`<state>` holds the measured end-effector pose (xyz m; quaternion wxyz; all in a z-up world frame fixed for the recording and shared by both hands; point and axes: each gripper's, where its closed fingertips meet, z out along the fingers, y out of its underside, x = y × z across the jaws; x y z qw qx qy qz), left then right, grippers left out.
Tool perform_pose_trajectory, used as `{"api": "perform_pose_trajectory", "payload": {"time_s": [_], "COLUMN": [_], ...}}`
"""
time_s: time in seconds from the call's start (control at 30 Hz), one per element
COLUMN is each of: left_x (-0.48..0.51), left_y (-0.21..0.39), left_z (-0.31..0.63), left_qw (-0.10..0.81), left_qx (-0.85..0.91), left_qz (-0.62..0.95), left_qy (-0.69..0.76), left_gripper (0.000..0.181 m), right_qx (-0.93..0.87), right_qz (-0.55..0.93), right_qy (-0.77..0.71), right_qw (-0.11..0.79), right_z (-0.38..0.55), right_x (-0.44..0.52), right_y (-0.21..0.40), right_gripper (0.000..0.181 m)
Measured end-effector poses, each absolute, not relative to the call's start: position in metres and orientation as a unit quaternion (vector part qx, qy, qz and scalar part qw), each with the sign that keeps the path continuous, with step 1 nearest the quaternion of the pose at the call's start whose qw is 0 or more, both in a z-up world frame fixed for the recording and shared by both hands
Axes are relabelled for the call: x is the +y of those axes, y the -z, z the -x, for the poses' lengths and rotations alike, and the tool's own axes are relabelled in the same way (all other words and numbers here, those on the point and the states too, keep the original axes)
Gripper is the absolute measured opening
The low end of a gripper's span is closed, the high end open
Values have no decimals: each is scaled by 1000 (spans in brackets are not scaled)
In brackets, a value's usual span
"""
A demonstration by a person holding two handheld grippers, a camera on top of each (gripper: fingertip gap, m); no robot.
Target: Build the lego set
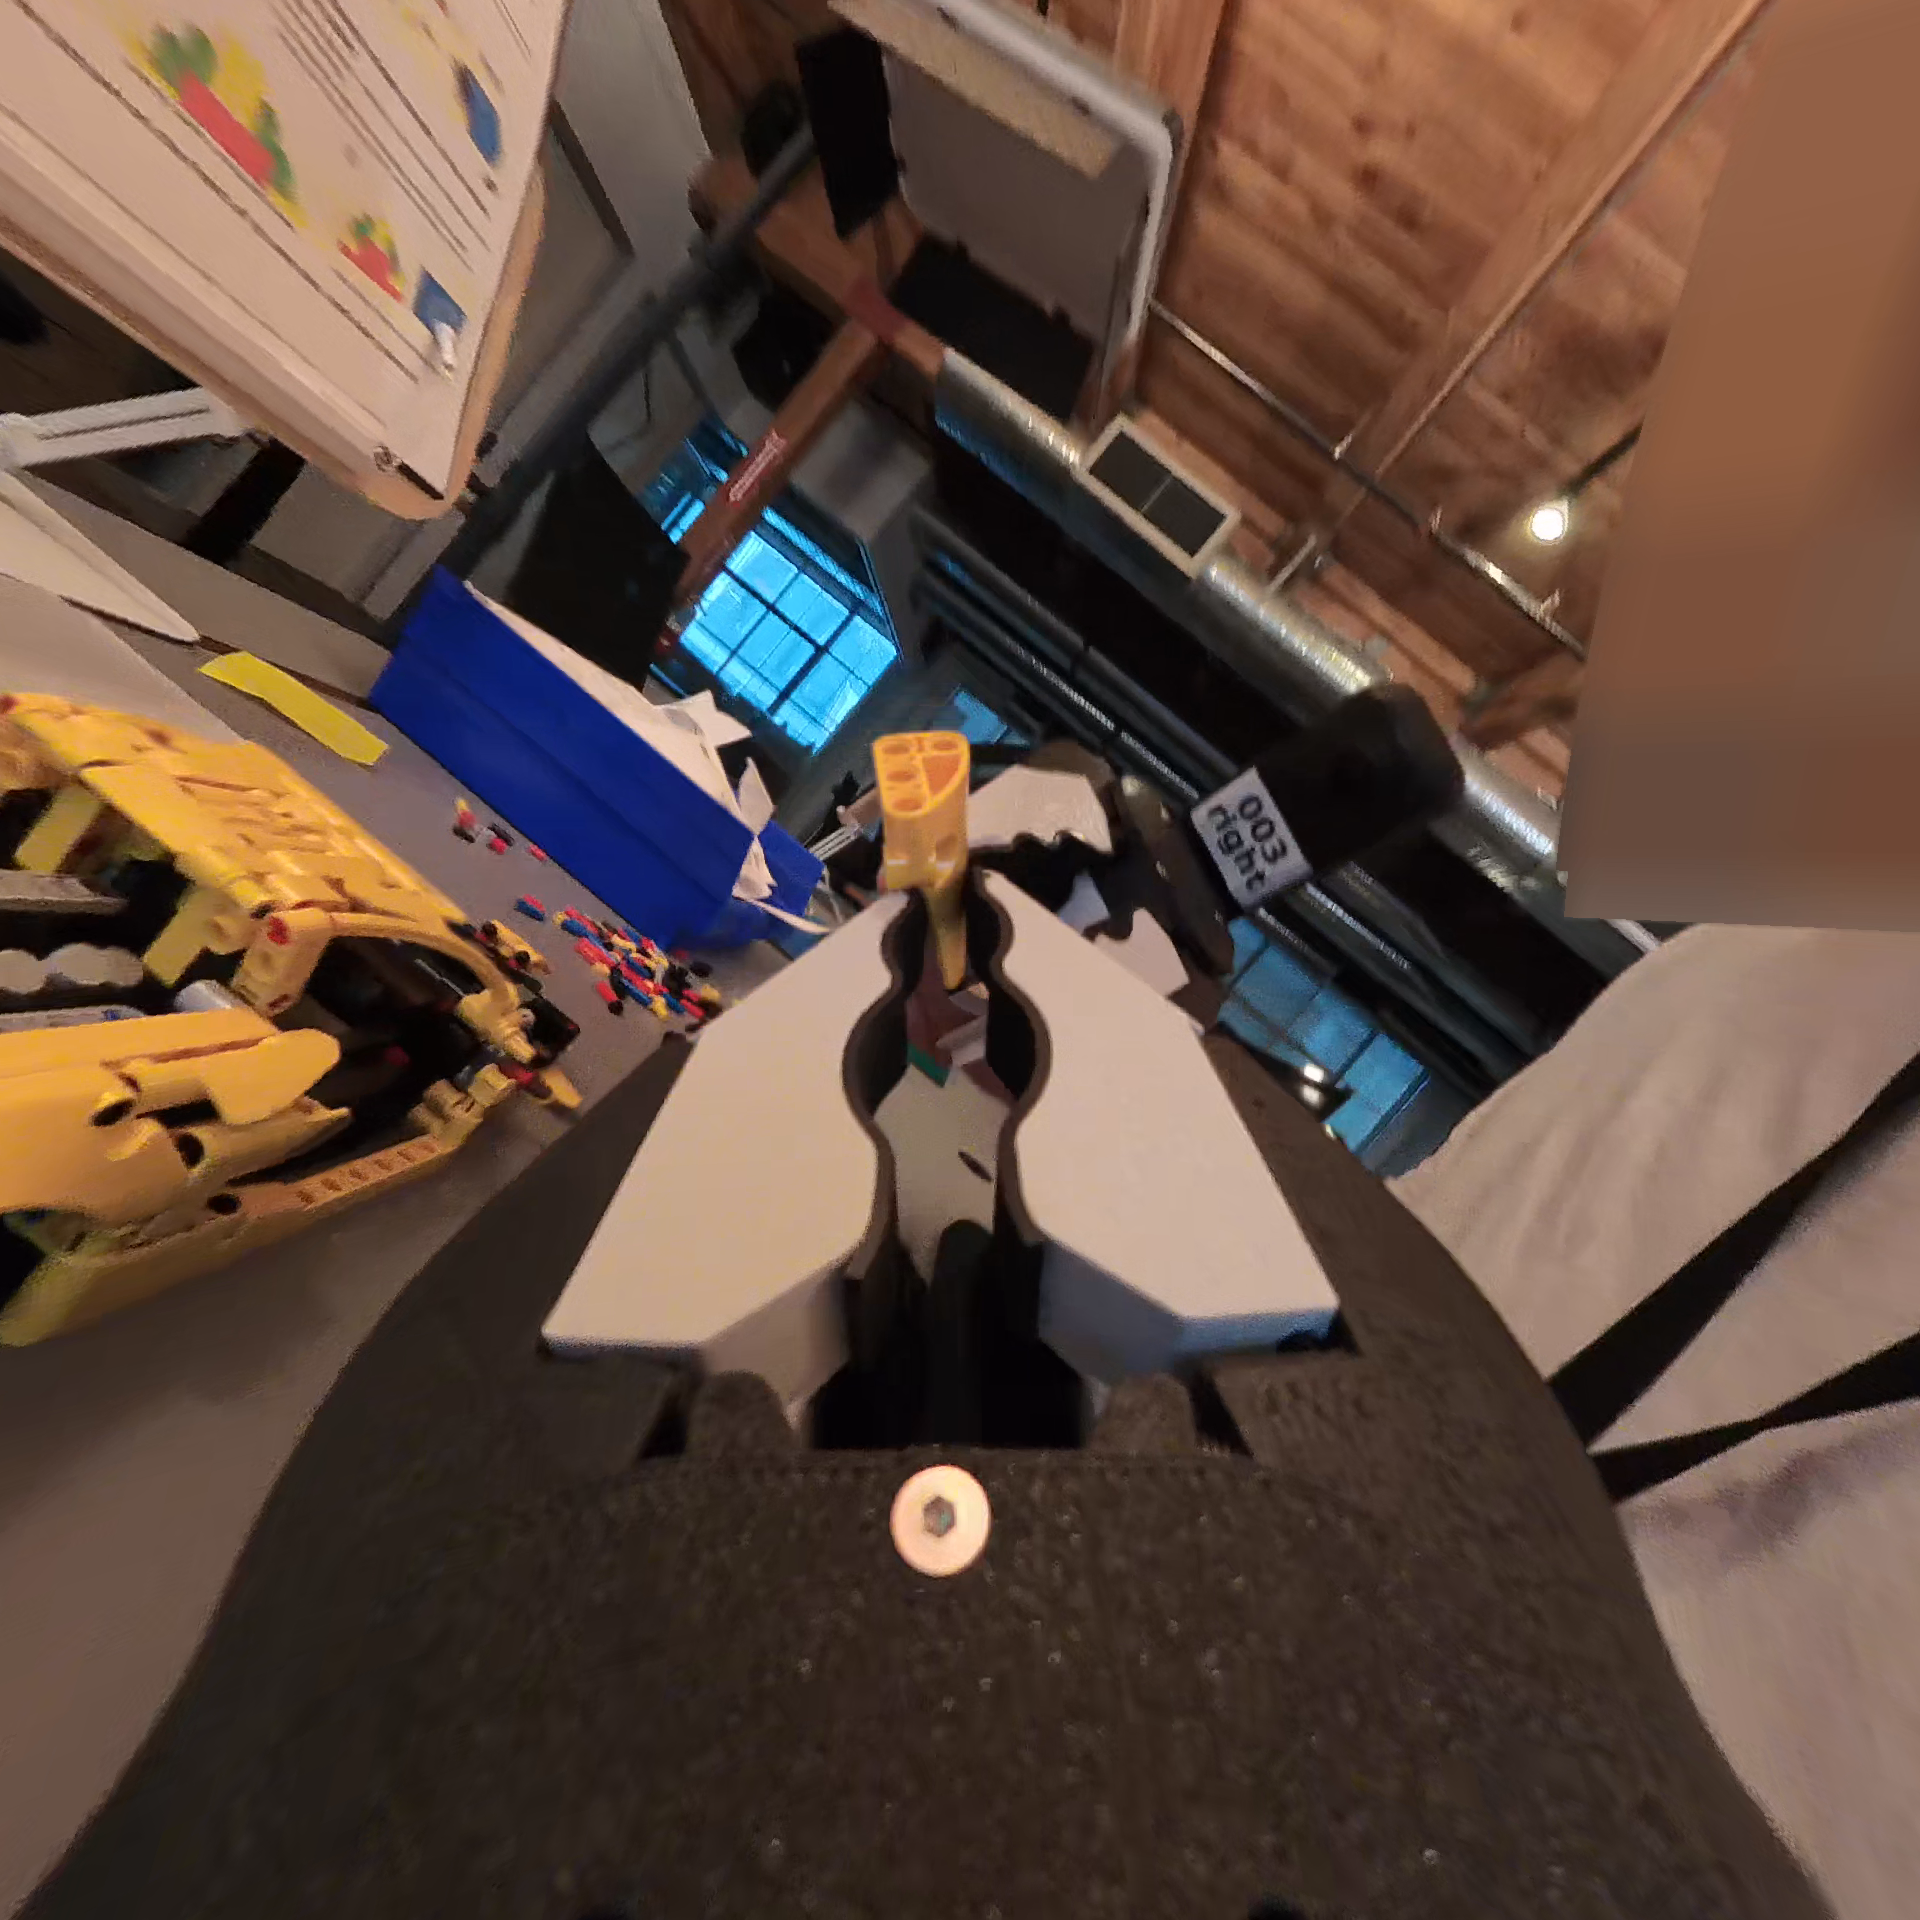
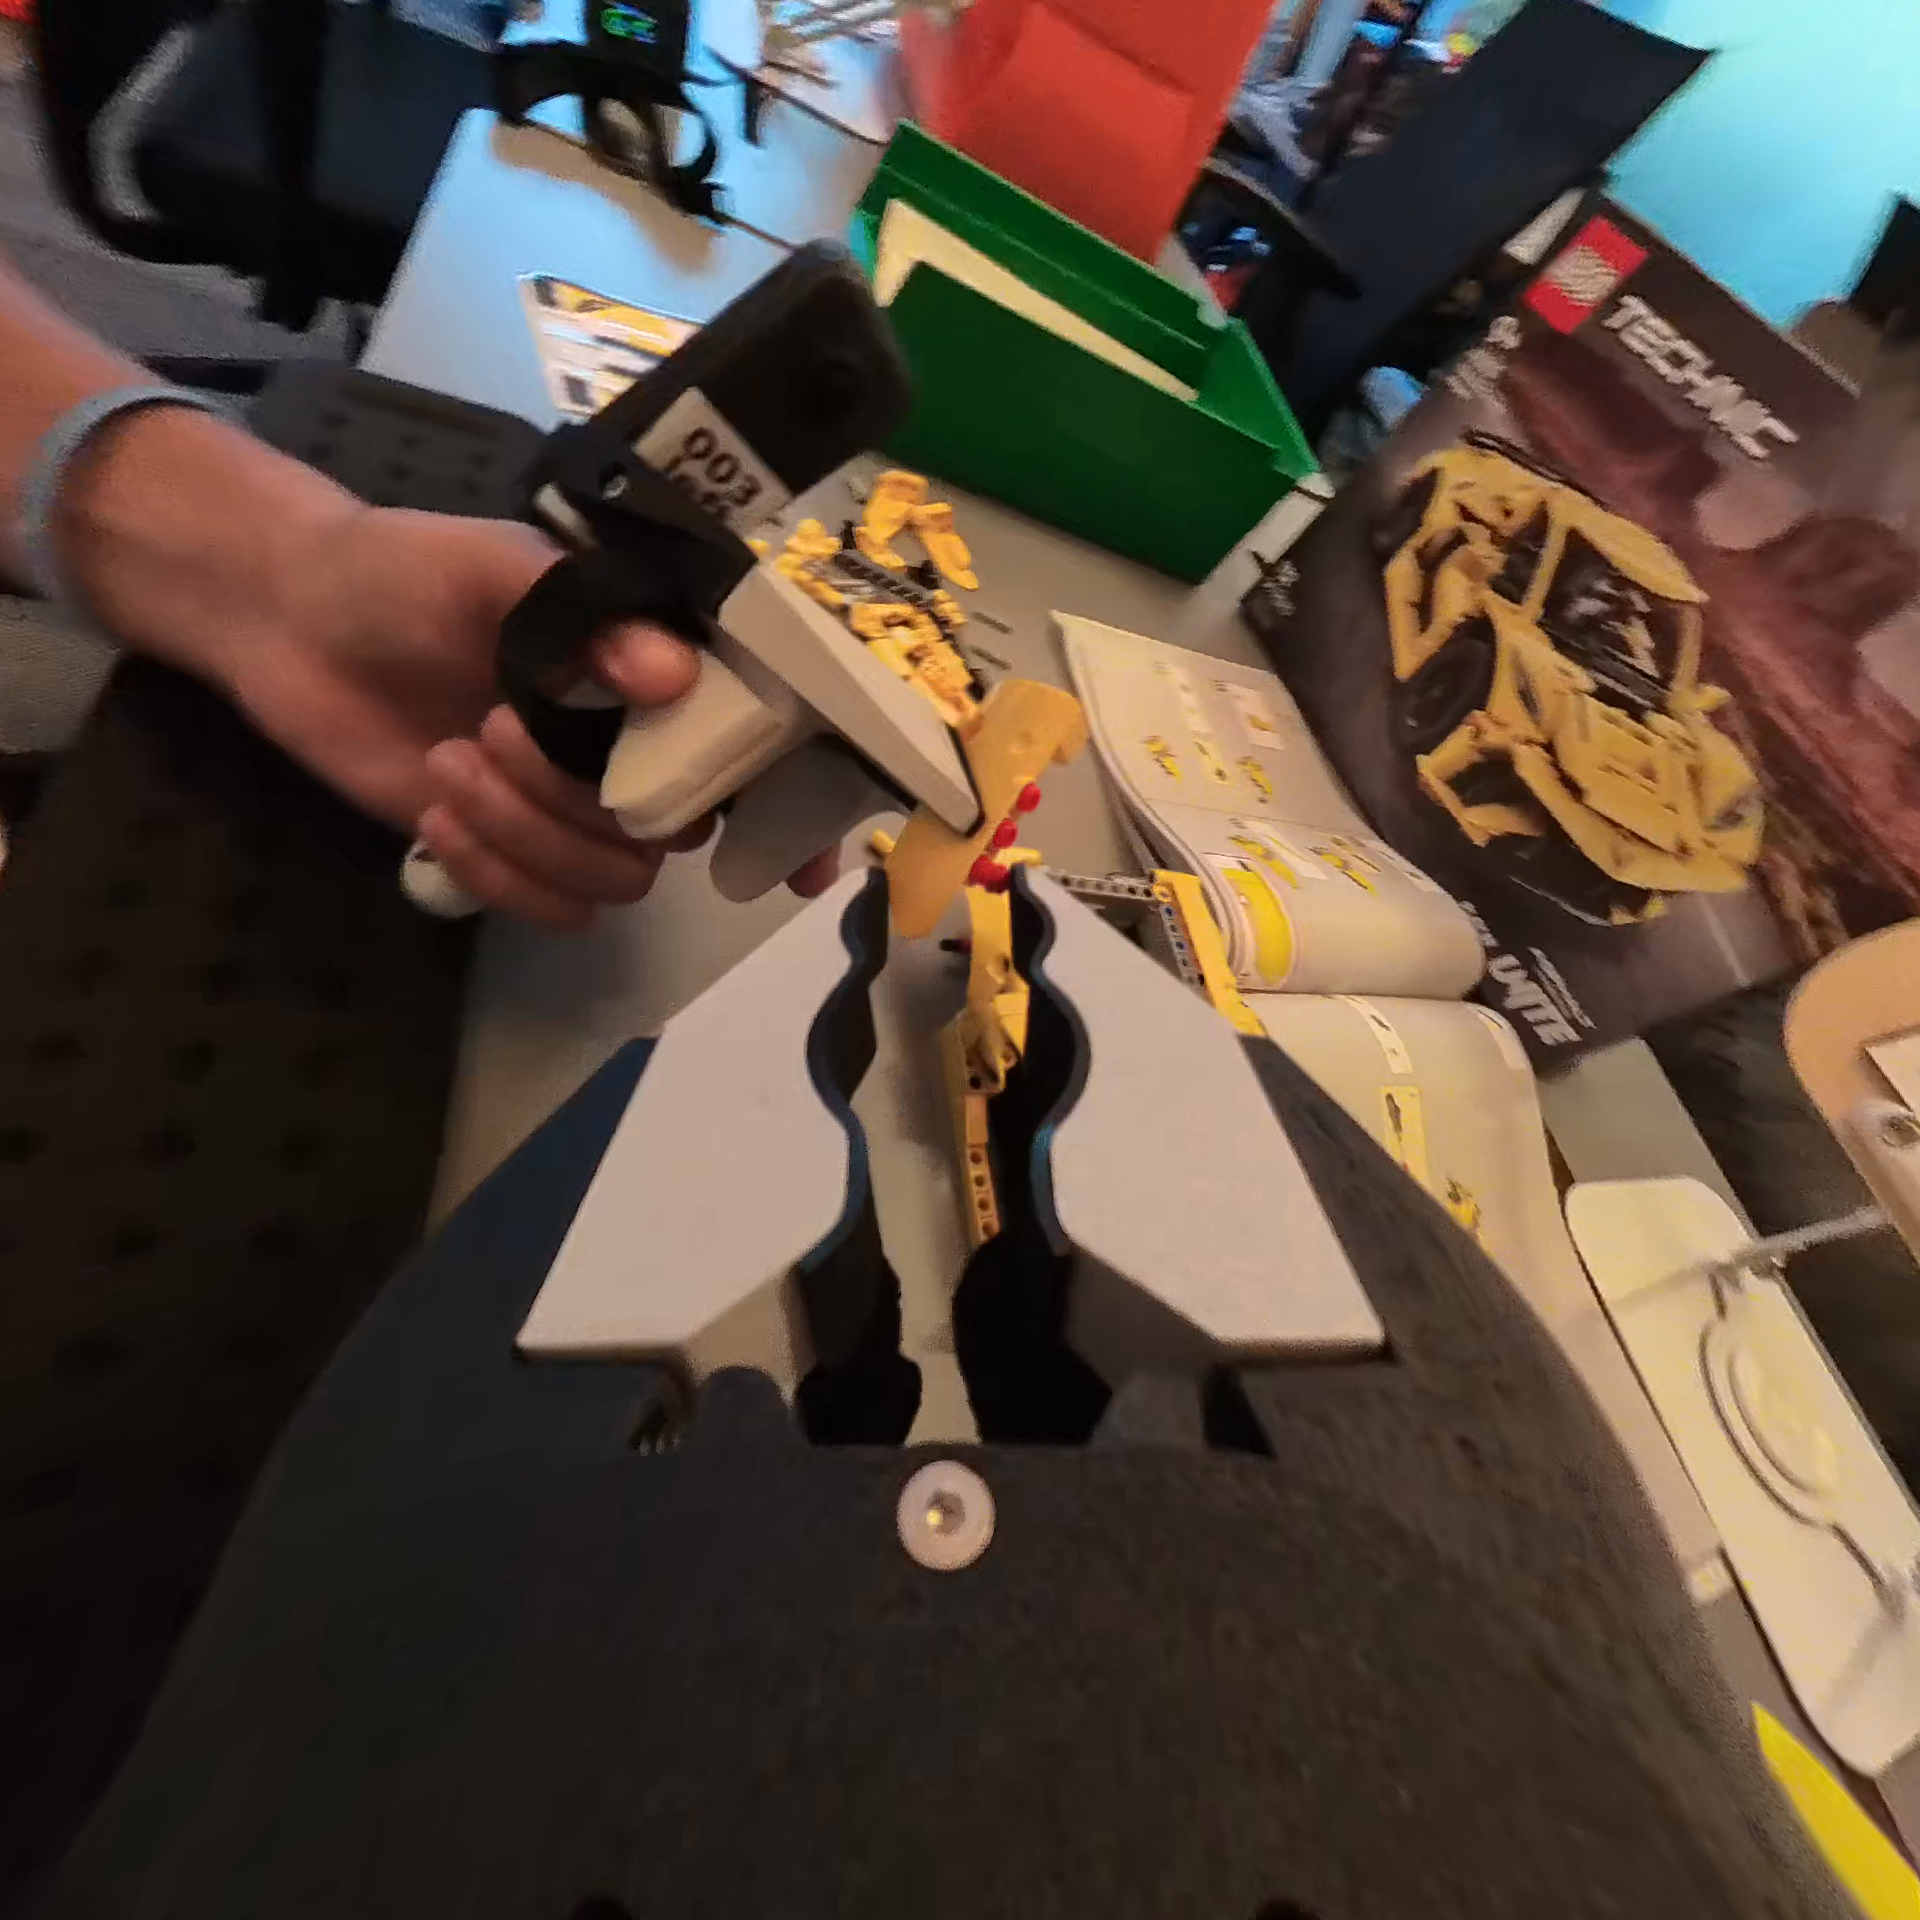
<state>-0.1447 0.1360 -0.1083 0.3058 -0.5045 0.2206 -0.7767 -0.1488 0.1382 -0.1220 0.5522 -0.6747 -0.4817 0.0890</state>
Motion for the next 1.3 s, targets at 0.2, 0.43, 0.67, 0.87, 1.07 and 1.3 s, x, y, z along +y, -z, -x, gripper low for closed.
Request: {"api": "perform_pose_trajectory", "payload": {"time_s": [0.2,0.43,0.67,0.87,1.07,1.3], "left_x": [145,153,151,152,152,152], "left_y": [104,105,106,106,107,105], "left_z": [148,149,150,150,150,151], "left_qw": [366,381,377,379,371,381], "left_qx": [210,178,179,178,172,176], "left_qz": [501,510,511,512,513,509], "left_qy": [755,750,751,750,755,752], "left_gripper": [7,7,7,7,7,7], "right_qx": [-392,-291,-300,-320,-318,-319], "right_qz": [709,708,716,721,730,731], "right_qy": [-80,16,3,11,-3,-4], "right_qw": [581,643,630,615,604,602], "right_z": [148,154,151,157,156,157], "right_x": [150,158,158,160,160,160], "right_y": [118,111,111,120,121,120], "right_gripper": [28,22,31,30,21,20]}}
